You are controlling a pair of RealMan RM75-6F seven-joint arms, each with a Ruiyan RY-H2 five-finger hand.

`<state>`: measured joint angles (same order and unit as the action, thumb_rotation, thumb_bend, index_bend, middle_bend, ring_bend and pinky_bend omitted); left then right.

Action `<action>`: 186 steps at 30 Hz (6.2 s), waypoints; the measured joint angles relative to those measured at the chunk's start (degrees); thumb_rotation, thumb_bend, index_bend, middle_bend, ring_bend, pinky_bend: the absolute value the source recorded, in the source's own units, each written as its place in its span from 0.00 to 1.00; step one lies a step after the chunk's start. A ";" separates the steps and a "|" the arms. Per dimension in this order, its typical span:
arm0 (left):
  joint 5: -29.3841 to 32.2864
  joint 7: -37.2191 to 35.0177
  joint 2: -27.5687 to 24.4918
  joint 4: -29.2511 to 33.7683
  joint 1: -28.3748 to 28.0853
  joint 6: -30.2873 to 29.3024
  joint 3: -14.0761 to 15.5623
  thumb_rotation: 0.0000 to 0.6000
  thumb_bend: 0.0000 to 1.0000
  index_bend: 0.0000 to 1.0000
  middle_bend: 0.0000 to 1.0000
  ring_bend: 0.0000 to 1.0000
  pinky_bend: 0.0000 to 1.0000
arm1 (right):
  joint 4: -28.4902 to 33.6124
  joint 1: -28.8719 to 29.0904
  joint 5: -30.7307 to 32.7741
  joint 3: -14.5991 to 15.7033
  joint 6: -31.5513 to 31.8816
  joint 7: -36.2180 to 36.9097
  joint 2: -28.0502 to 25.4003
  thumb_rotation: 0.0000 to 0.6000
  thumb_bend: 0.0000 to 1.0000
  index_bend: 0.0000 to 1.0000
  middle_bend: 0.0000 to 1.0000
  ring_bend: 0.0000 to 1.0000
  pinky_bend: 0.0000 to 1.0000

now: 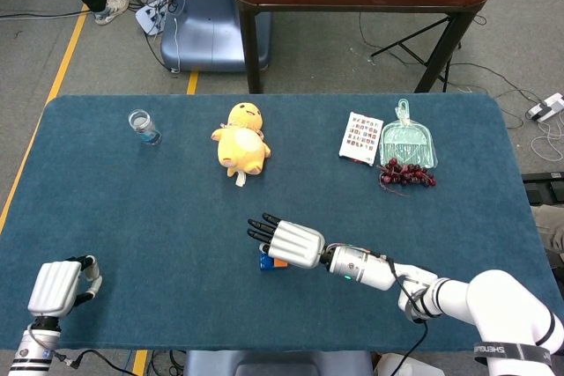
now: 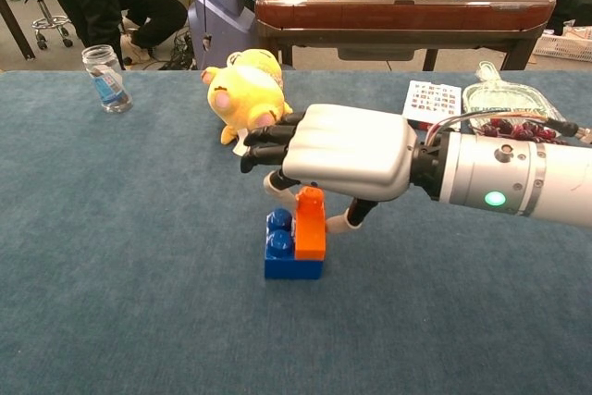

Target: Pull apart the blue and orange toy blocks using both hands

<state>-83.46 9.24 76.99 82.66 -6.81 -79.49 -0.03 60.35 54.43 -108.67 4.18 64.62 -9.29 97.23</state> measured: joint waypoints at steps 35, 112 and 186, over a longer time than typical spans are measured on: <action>-0.40 -2.02 -2.55 6.76 -4.26 2.94 -2.76 1.00 0.38 0.39 0.58 0.60 0.80 | 18.06 -6.95 11.74 -5.04 1.73 0.94 -11.42 1.00 0.28 0.68 0.25 0.08 0.21; 22.77 -21.29 10.33 15.15 -27.37 21.95 -19.37 1.00 0.07 0.14 1.00 1.00 1.00 | 34.37 -6.50 30.22 -20.35 -2.98 6.09 -13.22 1.00 0.28 0.69 0.25 0.08 0.21; 23.68 -22.05 15.14 13.53 -29.33 18.72 -19.61 1.00 0.04 0.34 1.00 1.00 1.00 | 29.25 -2.44 32.70 -21.69 -5.00 7.15 -6.67 1.00 0.28 0.69 0.25 0.08 0.21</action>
<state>-59.78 -12.81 92.13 96.19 -36.14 -60.77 -19.64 89.60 51.99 -75.97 -17.51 59.62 -2.14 90.56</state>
